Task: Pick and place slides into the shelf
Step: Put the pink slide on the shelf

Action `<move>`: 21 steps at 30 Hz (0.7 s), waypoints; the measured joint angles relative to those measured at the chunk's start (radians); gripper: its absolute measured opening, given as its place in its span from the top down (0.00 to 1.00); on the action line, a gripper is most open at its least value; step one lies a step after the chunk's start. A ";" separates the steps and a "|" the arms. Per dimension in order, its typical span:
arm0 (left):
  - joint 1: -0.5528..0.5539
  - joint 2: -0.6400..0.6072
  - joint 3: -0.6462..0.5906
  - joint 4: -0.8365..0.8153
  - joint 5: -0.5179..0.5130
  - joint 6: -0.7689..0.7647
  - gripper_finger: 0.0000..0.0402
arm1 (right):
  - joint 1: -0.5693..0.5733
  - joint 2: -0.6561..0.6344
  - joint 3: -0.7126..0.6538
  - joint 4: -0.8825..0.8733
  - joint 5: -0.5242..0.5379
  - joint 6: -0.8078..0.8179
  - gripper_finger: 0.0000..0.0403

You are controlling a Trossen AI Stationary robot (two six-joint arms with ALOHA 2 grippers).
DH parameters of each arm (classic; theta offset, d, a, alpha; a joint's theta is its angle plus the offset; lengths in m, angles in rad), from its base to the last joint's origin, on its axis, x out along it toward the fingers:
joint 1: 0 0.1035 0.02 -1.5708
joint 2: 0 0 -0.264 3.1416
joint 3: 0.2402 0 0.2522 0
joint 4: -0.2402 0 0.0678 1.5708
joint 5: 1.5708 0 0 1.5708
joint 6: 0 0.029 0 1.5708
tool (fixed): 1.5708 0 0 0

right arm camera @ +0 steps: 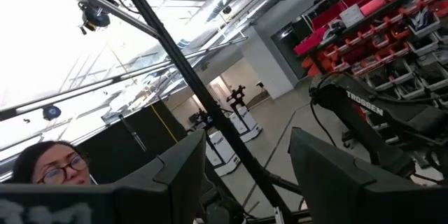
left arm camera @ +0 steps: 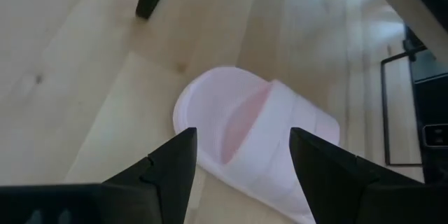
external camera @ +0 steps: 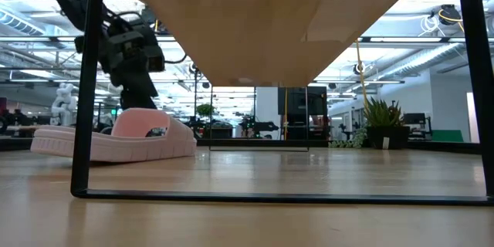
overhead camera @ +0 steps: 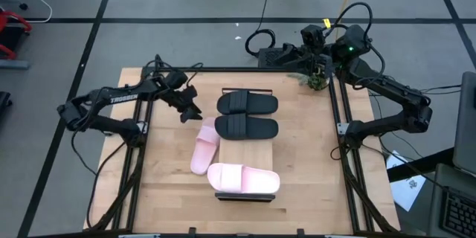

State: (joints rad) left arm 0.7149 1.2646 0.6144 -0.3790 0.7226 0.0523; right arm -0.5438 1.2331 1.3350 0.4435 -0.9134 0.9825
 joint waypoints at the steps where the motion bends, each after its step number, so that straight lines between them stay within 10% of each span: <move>1: 0.004 0.018 0.000 0.014 0.014 0.001 0.43 | 0.000 0.000 0.000 0.000 0.000 0.000 0.51; 21: -0.073 0.124 0.000 0.040 0.066 0.104 0.43 | 0.000 0.000 0.000 0.000 0.031 0.017 0.51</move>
State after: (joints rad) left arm 0.6419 1.3884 0.6144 -0.3387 0.7887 0.1567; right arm -0.5438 1.2331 1.3350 0.4431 -0.8828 0.9993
